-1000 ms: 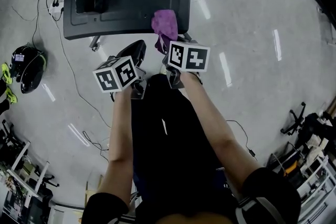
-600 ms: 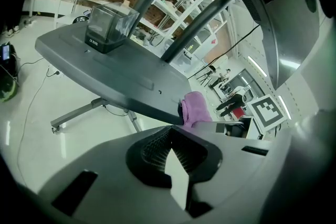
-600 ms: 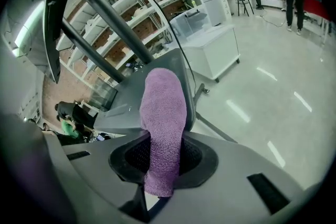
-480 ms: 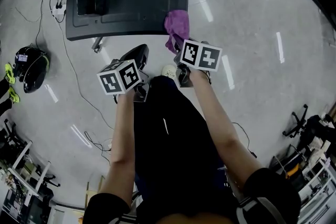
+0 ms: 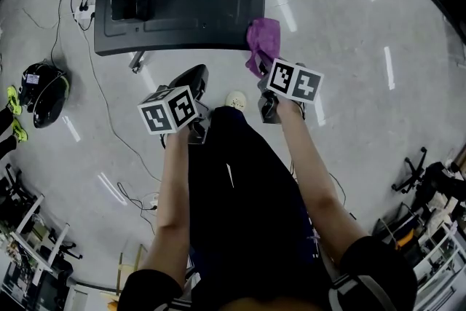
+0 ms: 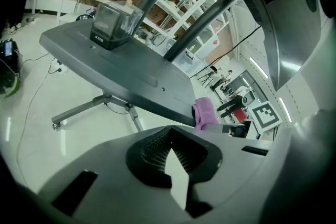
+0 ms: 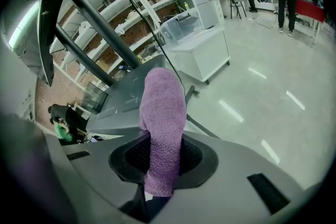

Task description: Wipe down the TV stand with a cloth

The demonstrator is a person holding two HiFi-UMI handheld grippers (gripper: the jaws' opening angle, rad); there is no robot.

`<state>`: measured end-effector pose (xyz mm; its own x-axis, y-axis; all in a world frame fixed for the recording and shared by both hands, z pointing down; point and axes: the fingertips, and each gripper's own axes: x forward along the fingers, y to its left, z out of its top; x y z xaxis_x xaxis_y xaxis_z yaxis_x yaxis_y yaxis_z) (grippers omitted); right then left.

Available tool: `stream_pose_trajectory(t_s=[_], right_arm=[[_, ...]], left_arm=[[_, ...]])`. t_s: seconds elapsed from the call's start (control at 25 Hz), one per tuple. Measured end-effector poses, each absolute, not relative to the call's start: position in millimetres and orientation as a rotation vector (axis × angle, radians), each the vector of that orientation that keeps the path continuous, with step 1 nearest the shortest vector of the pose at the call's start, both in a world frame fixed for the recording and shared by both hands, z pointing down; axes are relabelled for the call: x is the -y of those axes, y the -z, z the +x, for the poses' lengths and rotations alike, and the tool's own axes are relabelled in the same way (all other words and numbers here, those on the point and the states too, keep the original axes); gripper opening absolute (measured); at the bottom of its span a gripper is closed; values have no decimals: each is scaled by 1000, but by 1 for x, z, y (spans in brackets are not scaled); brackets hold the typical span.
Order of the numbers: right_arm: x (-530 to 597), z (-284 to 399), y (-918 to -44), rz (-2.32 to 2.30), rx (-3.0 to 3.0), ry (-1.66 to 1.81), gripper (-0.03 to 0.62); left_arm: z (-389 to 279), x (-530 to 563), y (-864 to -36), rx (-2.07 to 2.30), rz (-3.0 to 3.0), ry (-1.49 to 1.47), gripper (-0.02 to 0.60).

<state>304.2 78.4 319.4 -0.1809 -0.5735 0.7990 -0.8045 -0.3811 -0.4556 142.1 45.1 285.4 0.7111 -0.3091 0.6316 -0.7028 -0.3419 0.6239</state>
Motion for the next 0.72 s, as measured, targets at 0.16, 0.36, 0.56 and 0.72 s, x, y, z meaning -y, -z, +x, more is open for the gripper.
stream_pose_trajectory(t_s=[0.16, 0.36, 0.56, 0.72], right_arm=[[-84, 313, -320, 1893, 1564, -1543, 89], [-93, 297, -324, 1919, 1589, -1509, 89], [-100, 259, -339, 1872, 1609, -1531, 89], [-106, 219, -350, 1774, 1639, -1510, 89]], left_arm=[[135, -50, -289, 769, 1916, -495, 6], [118, -56, -307, 748, 1890, -507, 8], [105, -57, -325, 721, 1899, -547, 6], [93, -62, -333, 714, 1896, -556, 8]])
